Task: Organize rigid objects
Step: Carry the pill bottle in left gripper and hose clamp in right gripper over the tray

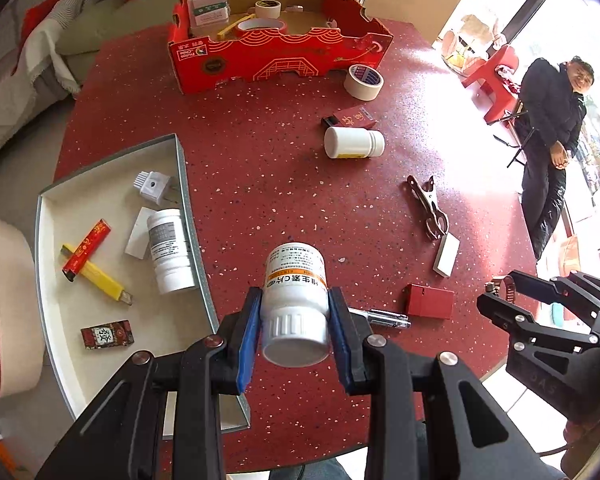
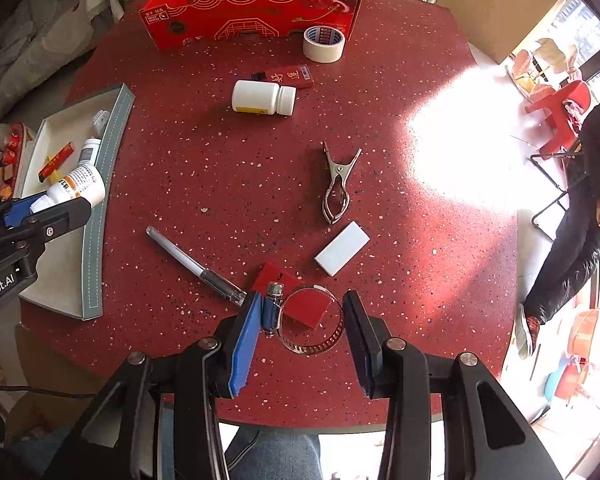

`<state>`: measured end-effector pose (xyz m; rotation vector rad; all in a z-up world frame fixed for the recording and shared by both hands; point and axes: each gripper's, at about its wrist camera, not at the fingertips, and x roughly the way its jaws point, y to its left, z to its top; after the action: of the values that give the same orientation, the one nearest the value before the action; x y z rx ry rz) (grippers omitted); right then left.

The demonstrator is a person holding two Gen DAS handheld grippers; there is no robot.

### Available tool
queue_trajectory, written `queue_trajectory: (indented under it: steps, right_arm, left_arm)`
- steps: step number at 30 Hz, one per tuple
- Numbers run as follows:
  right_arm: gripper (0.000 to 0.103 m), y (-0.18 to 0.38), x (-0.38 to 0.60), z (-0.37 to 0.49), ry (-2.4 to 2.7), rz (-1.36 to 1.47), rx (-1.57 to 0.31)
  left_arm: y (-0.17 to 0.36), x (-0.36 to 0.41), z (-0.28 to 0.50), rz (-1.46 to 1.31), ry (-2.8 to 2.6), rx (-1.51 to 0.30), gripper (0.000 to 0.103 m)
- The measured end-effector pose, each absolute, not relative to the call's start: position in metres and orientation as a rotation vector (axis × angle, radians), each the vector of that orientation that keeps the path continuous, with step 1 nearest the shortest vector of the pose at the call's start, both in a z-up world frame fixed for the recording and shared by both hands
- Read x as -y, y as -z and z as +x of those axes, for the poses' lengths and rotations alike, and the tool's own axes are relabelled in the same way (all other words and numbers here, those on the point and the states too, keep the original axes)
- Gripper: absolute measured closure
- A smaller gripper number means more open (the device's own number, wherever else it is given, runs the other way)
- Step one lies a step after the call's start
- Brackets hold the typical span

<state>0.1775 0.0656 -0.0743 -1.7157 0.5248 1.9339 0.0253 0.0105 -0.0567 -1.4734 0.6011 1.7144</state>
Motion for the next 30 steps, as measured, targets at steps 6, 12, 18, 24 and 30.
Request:
queue_trajectory:
  steps: [6,12,18,24,30]
  right_arm:
    - [0.06,0.069,-0.052,0.153,-1.985,-1.744,-0.474]
    - [0.06,0.063,-0.035,0.125,-2.051,-1.776,-0.414]
    - [0.06,0.056,-0.012,0.095,-2.135,-1.812,-0.354]
    - [0.06,0.051,0.019,0.069,-2.23,-1.862,-0.298]
    - [0.06,0.05,0.049,0.049,-2.313,-1.917,-0.235]
  left_arm:
    - [0.055,0.029,0.003,-1.521,-1.8,-0.539,0.068]
    - [0.057,0.068,-0.013,-1.571,-1.882,-0.488,0.068]
    - [0.061,0.101,-0.026,-1.629,-1.954,-0.438,0.068]
    - [0.064,0.122,-0.032,-1.667,-1.997,-0.401,0.068]
    - [0.068,0.14,-0.038,-1.703,-2.021,-0.371,0.068]
